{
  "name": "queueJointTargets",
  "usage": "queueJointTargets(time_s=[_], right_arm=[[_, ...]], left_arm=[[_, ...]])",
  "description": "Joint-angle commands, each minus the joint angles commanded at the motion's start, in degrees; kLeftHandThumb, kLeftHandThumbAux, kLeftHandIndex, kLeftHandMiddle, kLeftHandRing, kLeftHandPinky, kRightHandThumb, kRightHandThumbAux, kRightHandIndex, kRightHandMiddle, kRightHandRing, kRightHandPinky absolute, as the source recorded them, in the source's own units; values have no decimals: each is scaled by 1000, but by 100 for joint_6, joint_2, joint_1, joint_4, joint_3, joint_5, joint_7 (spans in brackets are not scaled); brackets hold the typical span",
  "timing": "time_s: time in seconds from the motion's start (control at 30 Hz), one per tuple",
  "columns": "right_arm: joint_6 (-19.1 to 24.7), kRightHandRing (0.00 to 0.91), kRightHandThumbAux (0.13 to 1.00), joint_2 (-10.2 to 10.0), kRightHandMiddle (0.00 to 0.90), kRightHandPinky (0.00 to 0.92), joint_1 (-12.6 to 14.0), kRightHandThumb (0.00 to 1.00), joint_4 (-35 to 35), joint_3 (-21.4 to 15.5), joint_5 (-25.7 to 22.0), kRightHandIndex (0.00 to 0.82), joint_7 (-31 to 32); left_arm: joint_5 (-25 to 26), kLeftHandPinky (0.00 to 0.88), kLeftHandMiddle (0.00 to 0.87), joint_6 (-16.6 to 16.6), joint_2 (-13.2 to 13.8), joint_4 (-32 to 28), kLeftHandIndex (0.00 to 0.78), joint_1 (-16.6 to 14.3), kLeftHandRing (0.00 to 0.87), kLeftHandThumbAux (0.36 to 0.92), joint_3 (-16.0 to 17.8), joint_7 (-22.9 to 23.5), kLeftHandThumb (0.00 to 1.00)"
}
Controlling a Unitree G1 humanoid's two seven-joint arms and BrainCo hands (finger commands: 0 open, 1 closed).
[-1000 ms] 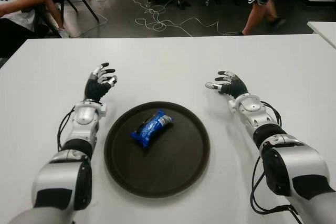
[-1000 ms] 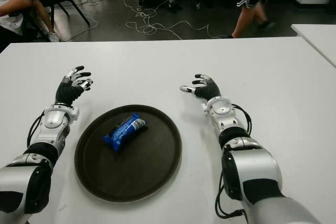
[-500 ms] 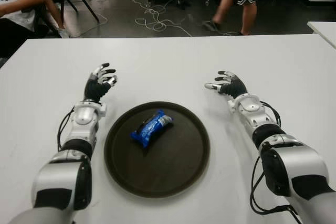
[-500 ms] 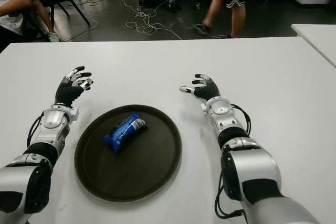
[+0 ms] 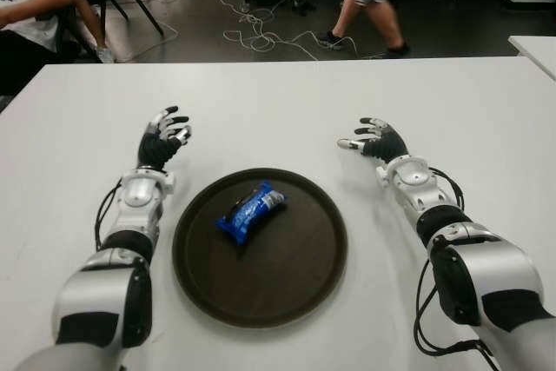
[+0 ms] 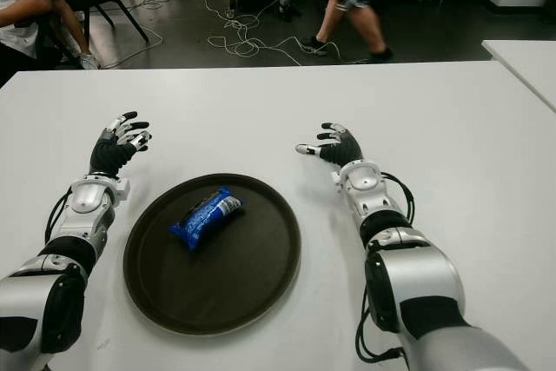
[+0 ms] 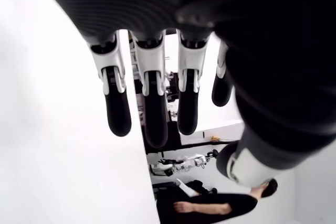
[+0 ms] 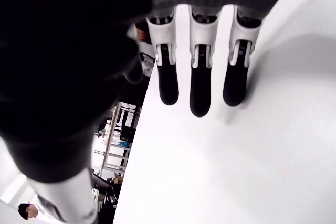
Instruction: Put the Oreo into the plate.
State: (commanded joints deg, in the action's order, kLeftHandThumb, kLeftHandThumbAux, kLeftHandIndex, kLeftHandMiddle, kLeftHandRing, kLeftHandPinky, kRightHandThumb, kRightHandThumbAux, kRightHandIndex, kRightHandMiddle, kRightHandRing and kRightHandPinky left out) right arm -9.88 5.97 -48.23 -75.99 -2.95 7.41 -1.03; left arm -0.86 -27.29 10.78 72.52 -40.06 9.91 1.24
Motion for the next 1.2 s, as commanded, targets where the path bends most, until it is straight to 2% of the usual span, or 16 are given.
queueJointTargets(time_s=[0.8,0.97,1.2], right_arm=[[10,271,799,34,244,314,6,0,-6,81,155,174,-54],[9,277,797,39,251,313,15,0,-13,86,170,183,-86],[-27,272,798,48,250,301,30,0,-10,112,186,182,-101]], left_arm=[[17,322,263,41,-35,5,164,-17,307,705,15,-70,399],[35,322,260,24,-56,0,163,-7,302,726,30,-52,415],[-52,324,257,-13,-42,-8,154,4,301,726,-31,-119,381]])
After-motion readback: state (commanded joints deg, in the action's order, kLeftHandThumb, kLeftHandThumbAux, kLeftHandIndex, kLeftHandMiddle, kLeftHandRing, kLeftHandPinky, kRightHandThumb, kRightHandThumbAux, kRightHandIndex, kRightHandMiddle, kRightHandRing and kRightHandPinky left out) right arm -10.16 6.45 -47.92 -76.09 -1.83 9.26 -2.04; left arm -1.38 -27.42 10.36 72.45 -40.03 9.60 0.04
